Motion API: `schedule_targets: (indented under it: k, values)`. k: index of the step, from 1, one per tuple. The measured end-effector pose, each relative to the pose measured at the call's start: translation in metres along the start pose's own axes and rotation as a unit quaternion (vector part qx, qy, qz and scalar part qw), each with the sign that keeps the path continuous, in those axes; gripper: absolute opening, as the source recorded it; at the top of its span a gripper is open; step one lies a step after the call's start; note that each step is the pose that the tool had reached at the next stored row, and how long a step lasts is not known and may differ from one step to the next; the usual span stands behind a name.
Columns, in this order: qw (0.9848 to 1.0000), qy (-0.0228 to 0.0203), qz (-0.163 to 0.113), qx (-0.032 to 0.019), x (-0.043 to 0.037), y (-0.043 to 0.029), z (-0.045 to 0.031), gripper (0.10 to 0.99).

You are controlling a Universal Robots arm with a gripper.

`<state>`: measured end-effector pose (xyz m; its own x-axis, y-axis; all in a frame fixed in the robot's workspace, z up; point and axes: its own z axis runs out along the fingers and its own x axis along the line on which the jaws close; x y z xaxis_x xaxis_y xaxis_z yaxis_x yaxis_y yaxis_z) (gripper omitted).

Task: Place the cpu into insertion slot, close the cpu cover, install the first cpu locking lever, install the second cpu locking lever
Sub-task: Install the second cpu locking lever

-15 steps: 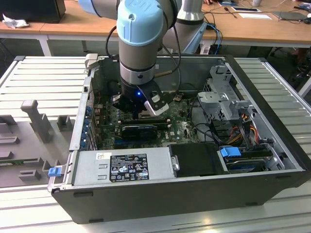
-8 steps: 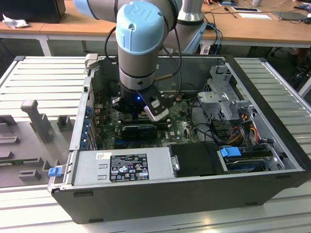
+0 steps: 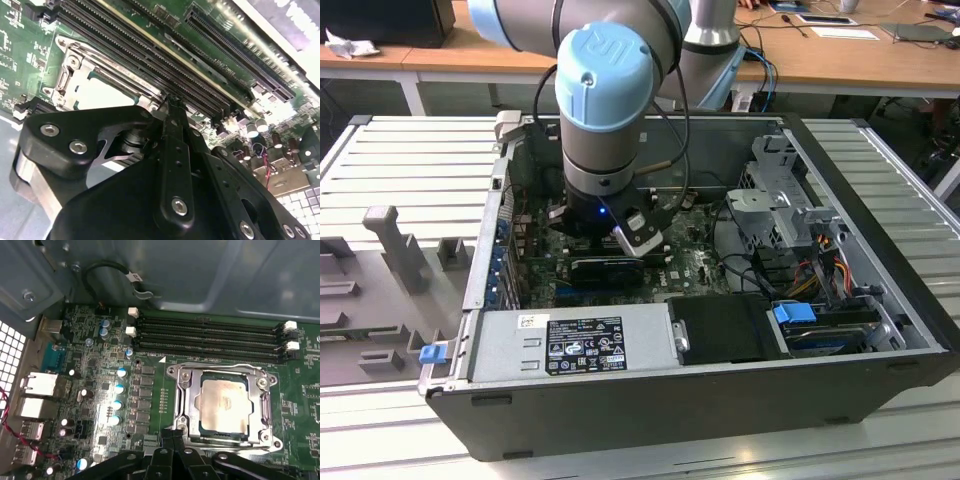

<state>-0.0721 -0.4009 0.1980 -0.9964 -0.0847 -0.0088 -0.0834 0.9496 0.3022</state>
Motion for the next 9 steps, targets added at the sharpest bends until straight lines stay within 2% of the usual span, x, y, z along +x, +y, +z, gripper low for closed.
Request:
schedule_targets:
  k: [3,7,8,9]
  values:
    - [1.0,-0.0009,0.0,-0.0085,0.0003,-0.0009,0.0036,0.106]
    - [1.0,-0.0009,0.0,-0.0091,0.001,-0.0012,0.004,0.106]
    - [1.0,-0.001,0.0,-0.0095,0.0009,-0.0004,0.0017,0.106]
    - [1.0,-0.0008,0.0,-0.0094,0.001,0.0014,-0.0041,0.106]
